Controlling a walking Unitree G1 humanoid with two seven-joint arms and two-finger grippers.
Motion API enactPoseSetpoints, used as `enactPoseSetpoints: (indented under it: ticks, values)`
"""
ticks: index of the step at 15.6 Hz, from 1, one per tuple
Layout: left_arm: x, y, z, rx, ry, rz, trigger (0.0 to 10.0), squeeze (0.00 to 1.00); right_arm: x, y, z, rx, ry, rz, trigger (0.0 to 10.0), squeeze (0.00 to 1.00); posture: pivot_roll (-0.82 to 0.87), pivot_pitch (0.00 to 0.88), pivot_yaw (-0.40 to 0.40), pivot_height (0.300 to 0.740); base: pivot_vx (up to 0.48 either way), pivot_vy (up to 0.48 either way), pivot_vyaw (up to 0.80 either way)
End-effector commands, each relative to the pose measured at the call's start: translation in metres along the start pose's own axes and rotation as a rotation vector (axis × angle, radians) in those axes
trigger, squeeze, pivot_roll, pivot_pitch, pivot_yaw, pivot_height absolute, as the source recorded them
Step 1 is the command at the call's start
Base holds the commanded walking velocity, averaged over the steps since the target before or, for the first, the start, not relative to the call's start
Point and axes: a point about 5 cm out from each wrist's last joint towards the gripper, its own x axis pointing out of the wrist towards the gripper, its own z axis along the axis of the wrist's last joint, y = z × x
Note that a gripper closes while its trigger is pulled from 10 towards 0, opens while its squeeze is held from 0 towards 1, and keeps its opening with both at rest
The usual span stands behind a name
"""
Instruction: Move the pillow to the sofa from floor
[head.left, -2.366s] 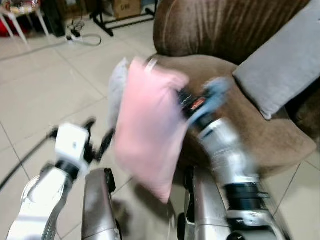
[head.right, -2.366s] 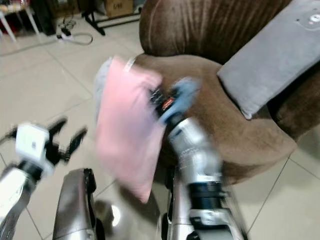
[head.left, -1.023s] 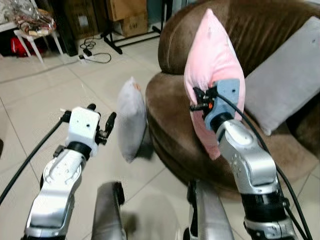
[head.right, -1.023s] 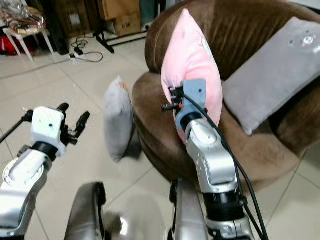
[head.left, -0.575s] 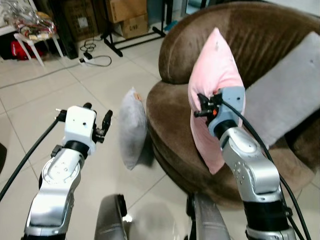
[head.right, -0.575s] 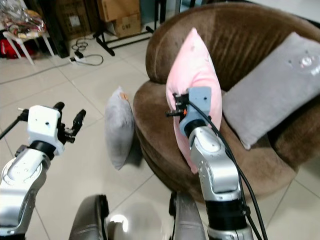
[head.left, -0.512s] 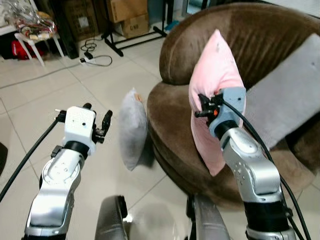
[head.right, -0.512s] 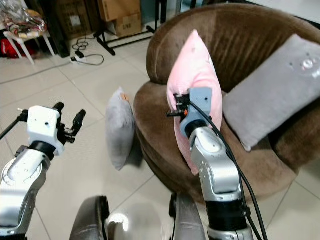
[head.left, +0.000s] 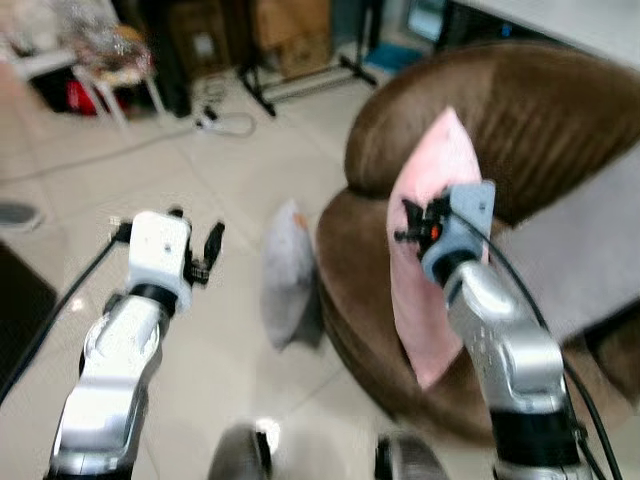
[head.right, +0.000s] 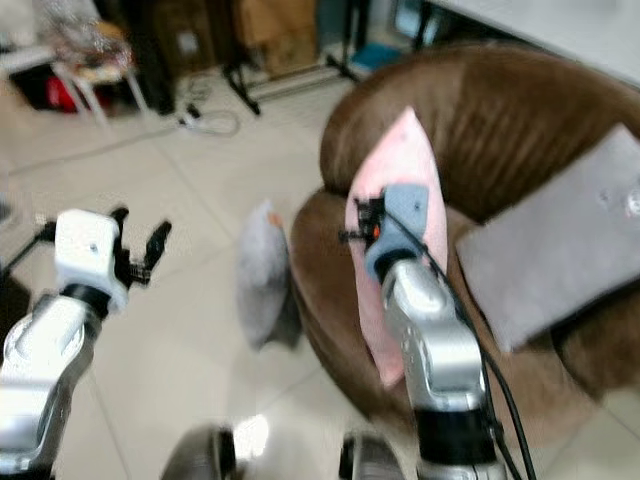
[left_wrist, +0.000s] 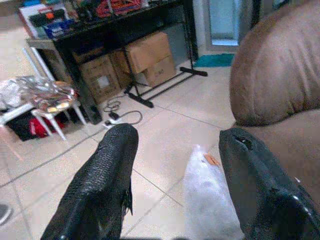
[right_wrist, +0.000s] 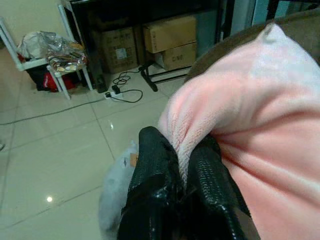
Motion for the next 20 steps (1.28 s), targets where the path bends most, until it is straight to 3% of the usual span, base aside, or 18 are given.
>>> enactPoseSetpoints:
  ticks: [1, 20]
  values:
    - [-0.001, 0.001, 0.002, 0.004, -0.009, -0.005, 10.0, 0.0, -0.002, 0.0, 0.006, 0.017, -0.028, 0.002, 10.0, 0.0, -0.09, 0.0, -0.001, 0.731, 0.0, 0.0, 0.0]
    - [0.003, 0.006, 0.012, -0.012, -0.041, -0.037, 10.0, 0.0, -0.002, -0.002, 0.028, 0.034, -0.1, -0.002, 10.0, 0.0, -0.09, 0.0, -0.003, 0.74, 0.0, 0.0, 0.0]
